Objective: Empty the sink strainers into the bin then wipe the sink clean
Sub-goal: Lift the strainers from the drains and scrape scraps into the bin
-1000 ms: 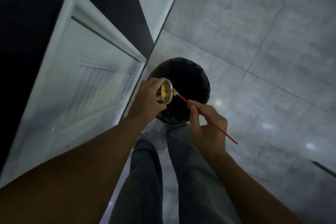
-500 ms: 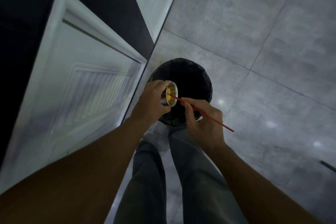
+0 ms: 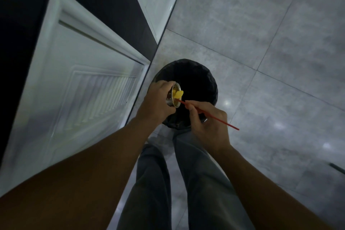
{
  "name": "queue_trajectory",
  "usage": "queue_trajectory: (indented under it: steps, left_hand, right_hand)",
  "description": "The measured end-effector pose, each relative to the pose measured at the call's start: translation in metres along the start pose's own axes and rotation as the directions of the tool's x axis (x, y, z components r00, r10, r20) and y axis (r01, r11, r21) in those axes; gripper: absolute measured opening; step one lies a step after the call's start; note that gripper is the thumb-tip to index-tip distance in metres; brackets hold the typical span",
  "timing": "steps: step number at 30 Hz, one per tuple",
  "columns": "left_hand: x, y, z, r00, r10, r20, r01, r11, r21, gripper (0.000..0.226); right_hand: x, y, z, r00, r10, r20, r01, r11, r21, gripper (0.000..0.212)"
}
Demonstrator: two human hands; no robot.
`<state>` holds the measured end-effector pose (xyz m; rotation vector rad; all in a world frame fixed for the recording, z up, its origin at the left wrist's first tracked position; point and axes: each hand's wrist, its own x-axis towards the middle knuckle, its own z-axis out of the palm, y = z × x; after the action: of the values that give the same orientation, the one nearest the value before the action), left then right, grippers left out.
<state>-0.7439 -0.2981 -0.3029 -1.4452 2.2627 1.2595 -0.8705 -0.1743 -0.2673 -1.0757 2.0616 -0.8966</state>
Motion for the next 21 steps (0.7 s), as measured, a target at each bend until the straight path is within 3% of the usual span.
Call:
queue_trajectory:
  steps: [7,13,21]
  left_hand:
    - [0.003,-0.005,-0.002,0.998,-0.057,-0.001,0.057,0.998,0.038,0.077]
    - [0.002,0.0,0.001,0.998,-0.059,0.024,0.06,0.998,-0.008,0.084]
    - [0.0,-0.008,0.001,0.993,-0.12,0.014,0.12,0.993,-0.006,0.079]
  right_hand:
    - [-0.004,0.012,-0.012,0.998,0.003,-0.063,-0.003,1.0,-0.001,0.019]
    - [0.004,0.006,0.0,0.997,-0.07,0.038,0.069,0.997,0.037,0.019]
    - [0.003,0.016,-0.01,1.0,-0.013,0.008,0.013,0.999,-0.03,0.018]
